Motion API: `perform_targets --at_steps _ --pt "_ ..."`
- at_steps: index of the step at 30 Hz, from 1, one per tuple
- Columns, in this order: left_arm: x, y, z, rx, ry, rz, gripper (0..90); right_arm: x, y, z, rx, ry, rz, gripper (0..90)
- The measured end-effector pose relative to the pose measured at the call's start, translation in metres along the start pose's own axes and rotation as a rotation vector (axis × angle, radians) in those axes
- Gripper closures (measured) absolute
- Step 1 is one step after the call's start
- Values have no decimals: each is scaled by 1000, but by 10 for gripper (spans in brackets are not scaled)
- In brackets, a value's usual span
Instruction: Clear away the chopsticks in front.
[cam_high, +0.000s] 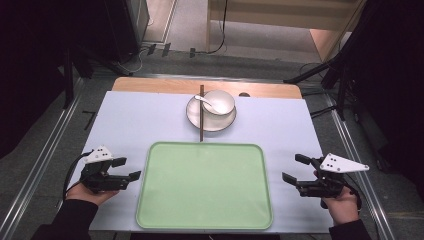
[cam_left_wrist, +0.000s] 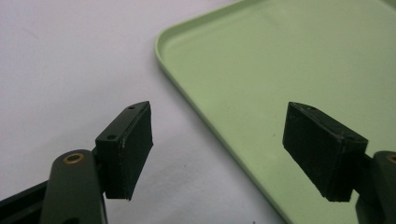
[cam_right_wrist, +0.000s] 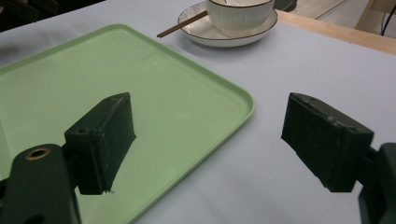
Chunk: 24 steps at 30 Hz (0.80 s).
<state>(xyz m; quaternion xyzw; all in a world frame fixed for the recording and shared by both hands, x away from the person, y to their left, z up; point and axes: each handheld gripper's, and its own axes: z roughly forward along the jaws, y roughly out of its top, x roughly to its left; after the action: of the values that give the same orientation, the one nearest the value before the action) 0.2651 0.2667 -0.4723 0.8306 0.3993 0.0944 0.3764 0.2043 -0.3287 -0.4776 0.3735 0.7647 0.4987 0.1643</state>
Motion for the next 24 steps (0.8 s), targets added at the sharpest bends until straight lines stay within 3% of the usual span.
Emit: perform_targets --at_steps 6,16,19,24 --pt "0 -1 1 -11 -10 5 277 -1 -1 1 5 4 3 178" --pt "1 -1 -4 -69 -39 -16 406 1 -1 0 10 -1 1 178" --pt "3 -1 -5 -56 -44 -60 447 1 -1 1 12 2 0 178" --pt "4 -1 -6 -58 -32 -71 479 1 -1 1 18 3 -7 177"
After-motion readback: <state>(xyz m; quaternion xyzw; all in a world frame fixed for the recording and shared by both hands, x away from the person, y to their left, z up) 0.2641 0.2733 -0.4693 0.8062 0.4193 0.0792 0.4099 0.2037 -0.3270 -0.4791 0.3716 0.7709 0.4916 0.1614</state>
